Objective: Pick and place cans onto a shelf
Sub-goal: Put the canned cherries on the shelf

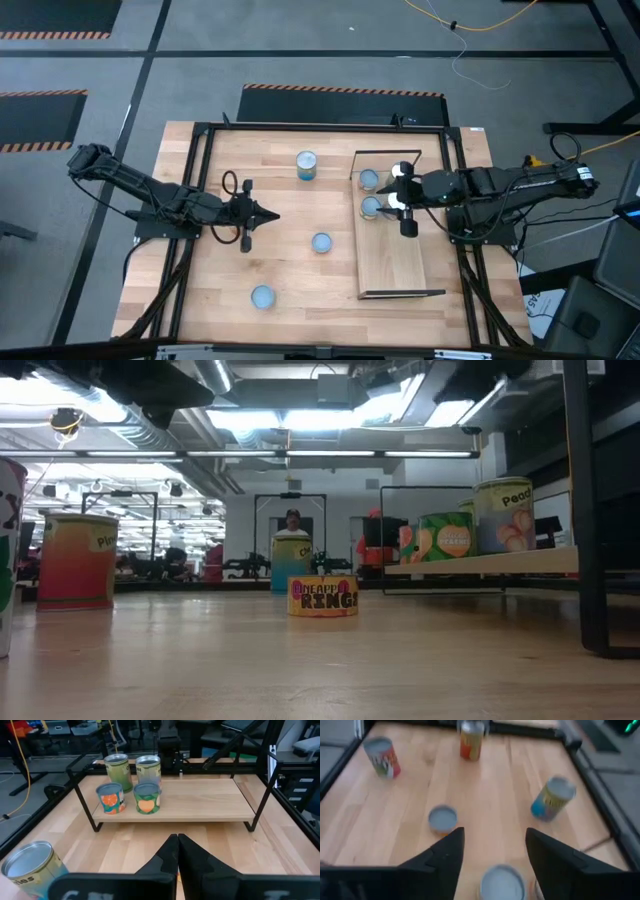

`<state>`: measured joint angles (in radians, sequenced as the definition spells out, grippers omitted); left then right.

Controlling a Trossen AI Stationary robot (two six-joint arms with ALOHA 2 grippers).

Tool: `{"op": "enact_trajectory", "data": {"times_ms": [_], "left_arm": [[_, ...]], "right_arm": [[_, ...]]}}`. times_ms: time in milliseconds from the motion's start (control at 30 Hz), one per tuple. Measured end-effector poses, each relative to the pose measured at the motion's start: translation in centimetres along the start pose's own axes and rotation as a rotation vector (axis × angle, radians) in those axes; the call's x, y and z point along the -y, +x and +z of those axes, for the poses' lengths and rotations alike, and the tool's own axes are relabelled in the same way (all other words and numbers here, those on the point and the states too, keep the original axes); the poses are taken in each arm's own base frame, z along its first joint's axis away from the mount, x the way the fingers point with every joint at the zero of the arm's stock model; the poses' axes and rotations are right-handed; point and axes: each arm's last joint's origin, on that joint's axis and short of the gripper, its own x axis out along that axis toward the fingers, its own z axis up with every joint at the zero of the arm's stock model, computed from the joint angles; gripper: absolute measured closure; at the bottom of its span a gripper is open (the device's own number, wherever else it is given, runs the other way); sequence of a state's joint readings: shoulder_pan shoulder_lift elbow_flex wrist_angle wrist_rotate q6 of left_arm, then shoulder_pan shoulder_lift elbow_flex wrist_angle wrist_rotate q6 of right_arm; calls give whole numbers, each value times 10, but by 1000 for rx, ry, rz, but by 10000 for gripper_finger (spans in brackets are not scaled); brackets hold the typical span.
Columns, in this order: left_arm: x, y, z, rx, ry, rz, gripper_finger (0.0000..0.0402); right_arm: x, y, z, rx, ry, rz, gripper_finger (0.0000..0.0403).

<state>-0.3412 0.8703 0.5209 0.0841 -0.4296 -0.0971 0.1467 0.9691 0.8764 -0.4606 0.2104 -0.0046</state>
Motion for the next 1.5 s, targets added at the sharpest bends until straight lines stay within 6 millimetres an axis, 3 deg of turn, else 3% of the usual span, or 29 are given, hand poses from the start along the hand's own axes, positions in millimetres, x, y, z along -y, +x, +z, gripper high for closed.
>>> {"op": "enact_trajectory", "data": {"times_ms": [167,333,1067,1500], "left_arm": [[0,0,0,0,0,-1,400],[0,0,0,0,0,-1,400],[0,0,0,2,-2,-1,400],[0,0,0,2,-1,-1,400]], "right_arm": [[5,5,11,104,24,-25,181],[20,22,12,84,-6,-50,181],[85,157,36,-178,-178,-89,181],[97,216,21,-284,-251,-67,181]]}}
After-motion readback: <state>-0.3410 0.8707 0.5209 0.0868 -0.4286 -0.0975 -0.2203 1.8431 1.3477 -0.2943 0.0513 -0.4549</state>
